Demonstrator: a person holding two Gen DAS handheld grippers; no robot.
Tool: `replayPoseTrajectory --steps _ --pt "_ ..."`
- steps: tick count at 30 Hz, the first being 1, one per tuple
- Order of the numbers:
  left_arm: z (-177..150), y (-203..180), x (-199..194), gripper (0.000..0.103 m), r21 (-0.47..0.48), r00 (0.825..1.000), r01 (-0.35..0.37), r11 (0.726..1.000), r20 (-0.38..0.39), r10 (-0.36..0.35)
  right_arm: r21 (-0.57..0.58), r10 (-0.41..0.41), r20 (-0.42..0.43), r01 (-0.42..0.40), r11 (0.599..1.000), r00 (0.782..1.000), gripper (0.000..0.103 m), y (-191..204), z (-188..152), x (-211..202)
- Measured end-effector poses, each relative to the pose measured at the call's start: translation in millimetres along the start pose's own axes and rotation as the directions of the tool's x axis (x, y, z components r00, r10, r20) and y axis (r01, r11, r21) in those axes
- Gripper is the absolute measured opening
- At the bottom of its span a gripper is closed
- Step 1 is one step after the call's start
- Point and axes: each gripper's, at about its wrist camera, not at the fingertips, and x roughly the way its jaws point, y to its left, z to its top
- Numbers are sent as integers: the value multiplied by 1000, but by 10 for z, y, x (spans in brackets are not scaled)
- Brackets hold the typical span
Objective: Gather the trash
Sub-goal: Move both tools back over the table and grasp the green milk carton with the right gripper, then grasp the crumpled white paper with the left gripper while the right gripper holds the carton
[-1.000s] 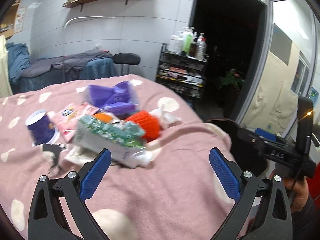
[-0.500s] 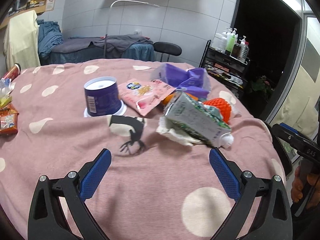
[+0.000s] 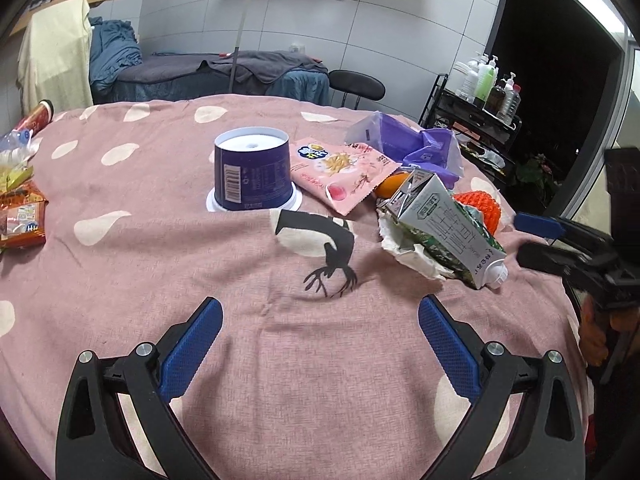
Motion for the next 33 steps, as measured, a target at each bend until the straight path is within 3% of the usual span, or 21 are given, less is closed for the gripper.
replayPoseTrajectory --steps 3,9,18,20,24,28,33 --pt "-30 28 -15 97 -5 1000 -2 1000 -4 2 -26 81 -49 -83 996 996 80 -66 124 167" --pt "-39 26 -22 97 -3 1000 -3 1000 -13 3 -172 87 -135 -109 979 987 75 23 256 470" --pt "-42 32 -18 97 -6 1000 3 1000 -20 -3 -224 58 -224 -110 968 973 75 -34 290 863" --pt "-45 35 -16 97 -6 1000 2 1000 -22 -2 -217 63 -211 -110 970 975 65 -44 296 834" --pt "-27 43 21 97 -15 1000 11 1000 -29 -12 -189 66 -173 -99 977 983 62 -63 293 693" --pt "36 47 70 97 -26 999 22 999 -29 -22 -113 91 -82 -100 989 992 60 -114 281 398" --pt "143 -19 109 96 -59 995 96 994 -25 -98 -36 92 37 -91 995 995 57 -165 235 -17"
